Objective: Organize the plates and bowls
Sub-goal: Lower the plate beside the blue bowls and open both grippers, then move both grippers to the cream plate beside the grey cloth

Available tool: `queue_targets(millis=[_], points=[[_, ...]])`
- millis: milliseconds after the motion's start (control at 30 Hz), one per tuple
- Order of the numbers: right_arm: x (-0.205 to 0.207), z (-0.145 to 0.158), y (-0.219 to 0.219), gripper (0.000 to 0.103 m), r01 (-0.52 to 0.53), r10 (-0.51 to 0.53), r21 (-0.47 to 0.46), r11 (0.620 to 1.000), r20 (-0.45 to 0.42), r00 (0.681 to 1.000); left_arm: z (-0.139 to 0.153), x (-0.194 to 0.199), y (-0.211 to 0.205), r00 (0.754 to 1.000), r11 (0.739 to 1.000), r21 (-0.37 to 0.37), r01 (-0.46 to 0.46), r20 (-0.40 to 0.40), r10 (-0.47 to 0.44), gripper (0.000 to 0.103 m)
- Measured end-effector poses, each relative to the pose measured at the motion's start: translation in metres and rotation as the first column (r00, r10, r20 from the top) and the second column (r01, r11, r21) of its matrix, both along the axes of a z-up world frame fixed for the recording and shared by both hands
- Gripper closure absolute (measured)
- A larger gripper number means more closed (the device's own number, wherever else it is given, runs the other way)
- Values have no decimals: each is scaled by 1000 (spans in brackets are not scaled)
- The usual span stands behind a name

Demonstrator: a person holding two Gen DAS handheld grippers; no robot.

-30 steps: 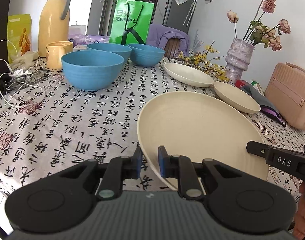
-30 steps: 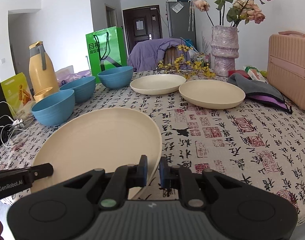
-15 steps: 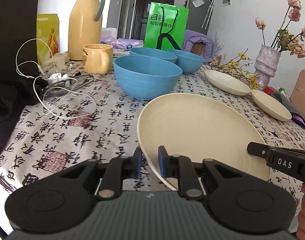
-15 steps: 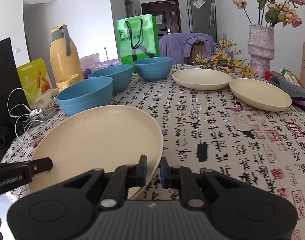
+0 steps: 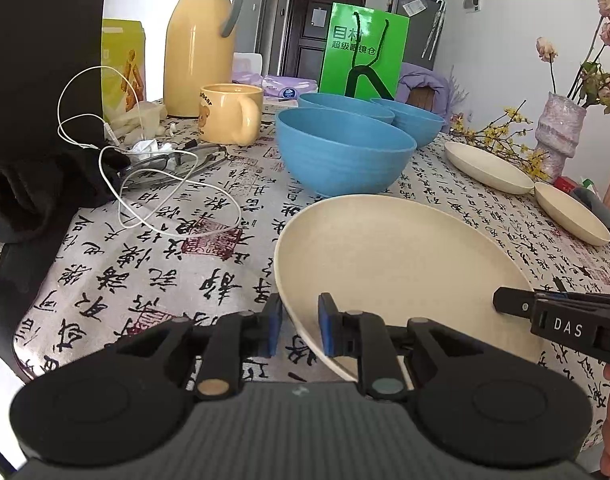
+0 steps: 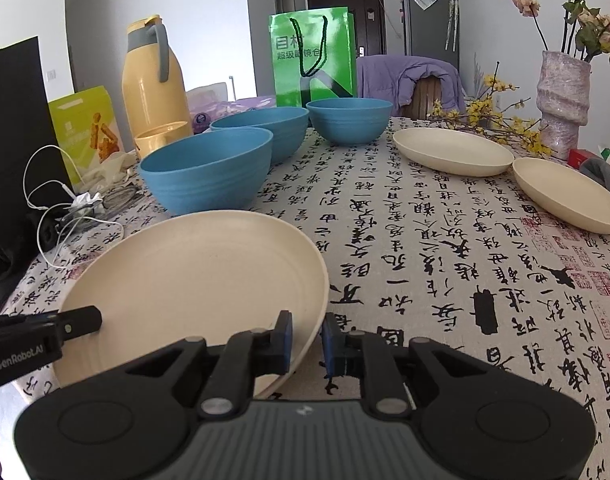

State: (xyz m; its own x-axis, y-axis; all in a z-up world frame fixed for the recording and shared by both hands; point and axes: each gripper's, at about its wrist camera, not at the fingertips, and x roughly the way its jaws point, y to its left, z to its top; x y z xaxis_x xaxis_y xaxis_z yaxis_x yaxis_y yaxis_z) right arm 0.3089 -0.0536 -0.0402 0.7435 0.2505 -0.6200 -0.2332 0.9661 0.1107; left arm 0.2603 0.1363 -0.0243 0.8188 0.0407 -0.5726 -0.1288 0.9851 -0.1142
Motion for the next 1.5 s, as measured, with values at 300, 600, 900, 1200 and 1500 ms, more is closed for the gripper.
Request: queue_targets(millis=[300, 600, 900, 1200, 1500], points=[[-16, 11, -19, 36, 14, -14, 12, 1000, 76, 997, 11, -24, -7, 996, 998, 67, 5, 88, -11, 21], [-80, 28, -66, 13, 12, -1, -42, 999, 244, 970, 21, -82, -64, 973, 990, 135, 51, 215, -80, 0], [-150, 23, -139, 0, 121, -90, -79, 989, 323, 942, 10, -109, -123, 965, 986, 95, 140, 208, -158, 0], [-138, 13, -214, 0, 250, -240, 3, 968, 293, 926, 13, -77, -178, 957, 977, 121, 177, 210, -200, 0], [-100, 10, -273, 0, 309, -298, 9, 951, 288, 910, 17, -29, -229, 951, 972, 133, 193, 217, -218, 0]])
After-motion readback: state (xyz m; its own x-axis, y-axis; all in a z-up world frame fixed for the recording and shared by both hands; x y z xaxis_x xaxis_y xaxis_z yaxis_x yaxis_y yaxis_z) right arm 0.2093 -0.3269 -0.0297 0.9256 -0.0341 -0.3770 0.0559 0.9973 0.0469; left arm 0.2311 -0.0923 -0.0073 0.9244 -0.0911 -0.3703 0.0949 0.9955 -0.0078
